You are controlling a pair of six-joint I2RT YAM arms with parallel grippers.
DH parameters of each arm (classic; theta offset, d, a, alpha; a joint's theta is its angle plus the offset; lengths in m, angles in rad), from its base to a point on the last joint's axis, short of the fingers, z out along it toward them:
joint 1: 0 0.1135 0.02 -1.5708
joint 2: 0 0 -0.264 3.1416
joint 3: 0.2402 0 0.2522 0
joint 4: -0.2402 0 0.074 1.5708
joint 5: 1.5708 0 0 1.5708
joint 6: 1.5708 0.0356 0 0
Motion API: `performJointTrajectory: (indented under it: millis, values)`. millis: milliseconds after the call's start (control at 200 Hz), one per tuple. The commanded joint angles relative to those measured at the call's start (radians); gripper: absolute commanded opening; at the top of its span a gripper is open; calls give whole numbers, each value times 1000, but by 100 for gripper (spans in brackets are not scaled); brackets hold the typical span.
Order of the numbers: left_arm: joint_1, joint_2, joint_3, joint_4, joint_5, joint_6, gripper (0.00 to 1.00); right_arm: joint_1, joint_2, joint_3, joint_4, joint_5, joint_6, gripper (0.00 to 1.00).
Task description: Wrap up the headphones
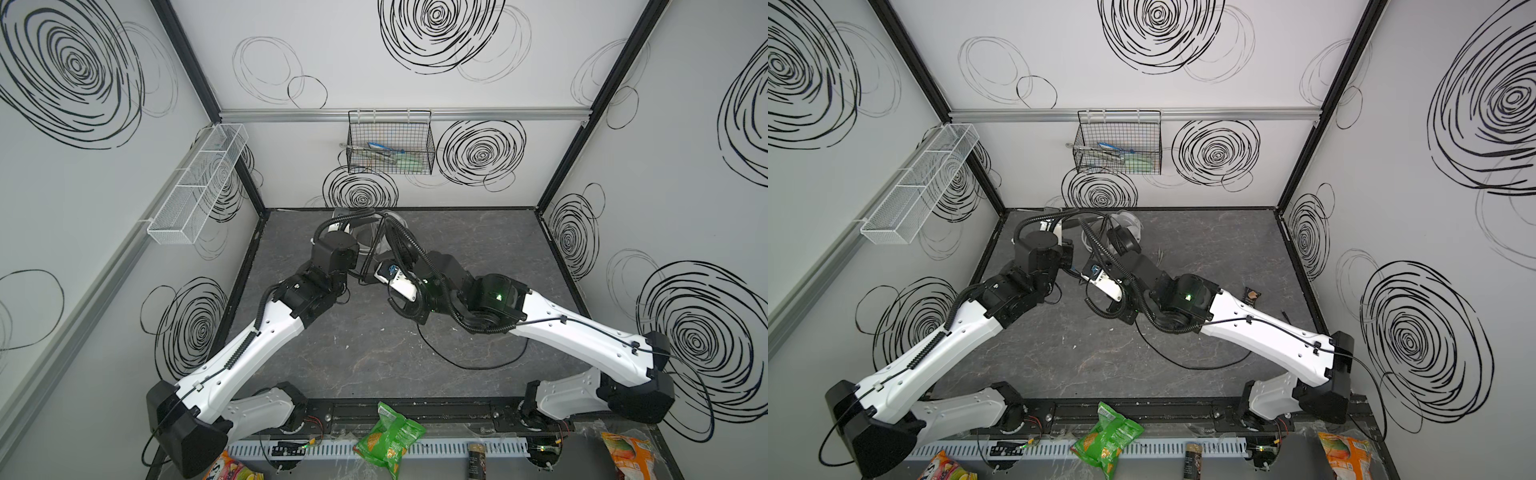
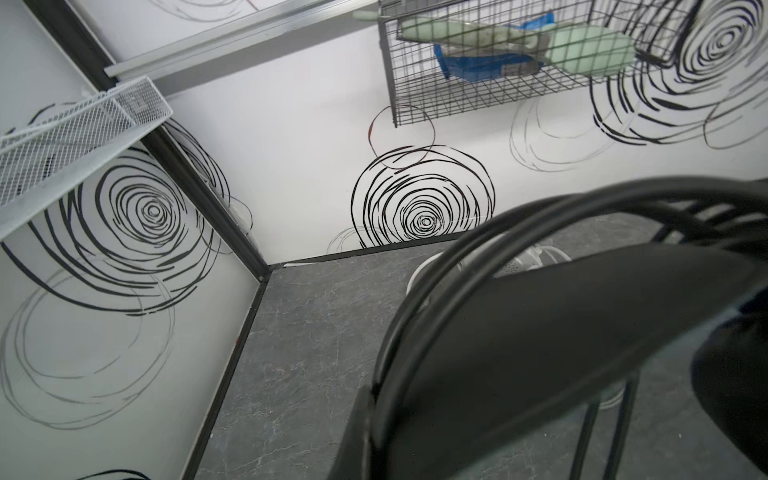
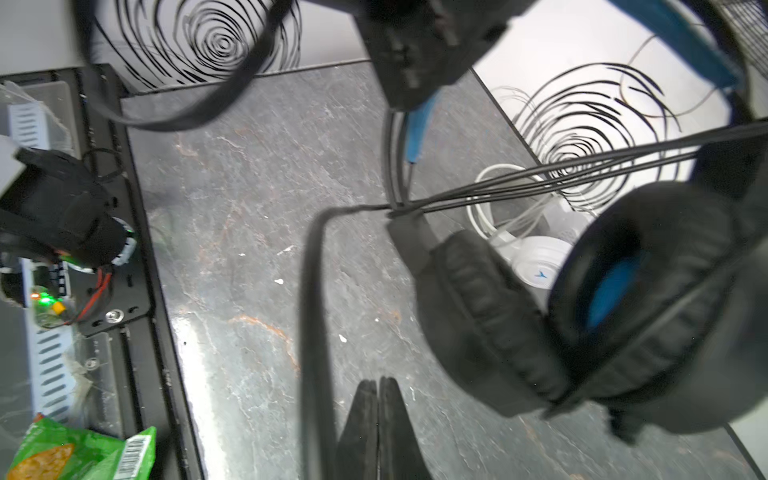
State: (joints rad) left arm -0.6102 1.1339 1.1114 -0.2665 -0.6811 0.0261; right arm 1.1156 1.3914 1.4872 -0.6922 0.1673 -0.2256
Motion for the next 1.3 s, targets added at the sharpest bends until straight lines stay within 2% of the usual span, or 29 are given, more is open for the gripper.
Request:
performJointTrajectory:
  millis: [0,135,390,685,855,1006,1111,1296]
  values:
    - [-26,-61,-16,78,-2,122,0,-36,20,46,-113,58,-81,0]
    - [-37,-101,-36,28,164,121,0,-60,26,63,-123,120,-119,0]
    - [-52,-150,-58,-80,318,130,0,-107,10,95,-111,260,-123,0]
    - [-79,-166,-77,-127,244,193,0,-86,-15,79,-79,390,-170,1]
    - [-77,-131,-60,-138,194,159,0,-15,-35,75,-66,371,-183,1]
    - [-76,-102,-46,-146,167,140,0,23,-59,69,-61,289,-185,2]
    - [-70,-97,-42,-148,156,135,0,39,-77,56,-53,280,-187,4]
    - [-56,-128,-57,-143,217,152,0,21,-74,41,-65,376,-199,5]
